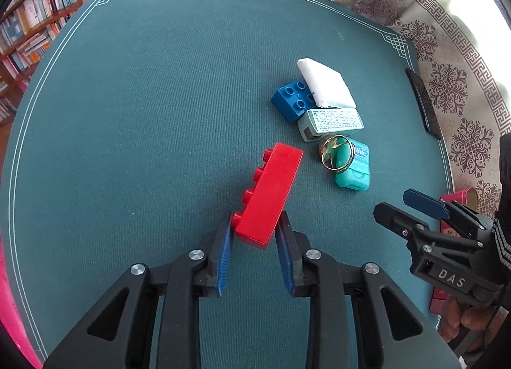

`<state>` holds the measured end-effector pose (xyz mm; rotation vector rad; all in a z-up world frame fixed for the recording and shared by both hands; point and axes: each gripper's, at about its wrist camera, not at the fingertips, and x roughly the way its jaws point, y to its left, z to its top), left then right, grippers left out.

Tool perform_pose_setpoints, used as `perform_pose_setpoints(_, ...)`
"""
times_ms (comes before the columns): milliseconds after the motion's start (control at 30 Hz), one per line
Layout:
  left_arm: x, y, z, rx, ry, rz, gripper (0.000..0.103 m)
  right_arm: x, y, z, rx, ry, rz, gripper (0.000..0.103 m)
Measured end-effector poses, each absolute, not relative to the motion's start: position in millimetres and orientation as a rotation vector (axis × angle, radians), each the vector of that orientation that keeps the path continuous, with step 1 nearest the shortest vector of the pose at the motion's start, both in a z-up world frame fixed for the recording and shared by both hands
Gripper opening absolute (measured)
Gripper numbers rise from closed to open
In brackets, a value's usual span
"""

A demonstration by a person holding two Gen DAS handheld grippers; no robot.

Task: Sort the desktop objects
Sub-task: 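Grasp the teal Glide floss box with the right gripper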

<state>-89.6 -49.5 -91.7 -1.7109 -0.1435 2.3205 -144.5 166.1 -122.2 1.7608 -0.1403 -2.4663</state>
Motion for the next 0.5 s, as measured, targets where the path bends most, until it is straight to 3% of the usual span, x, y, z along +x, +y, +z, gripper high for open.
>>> perform_pose_setpoints(200,-81,-60,-89,-1.715,-0.169,2.333,0.029,-169,154,-133,1.78,-0.143,-2.442,0.067)
perform_pose_setpoints(500,-81,-60,-86,-1.721,-0.191,2.343,0.029,-192,132,-145,1.767,0.001,-2.459,0.067)
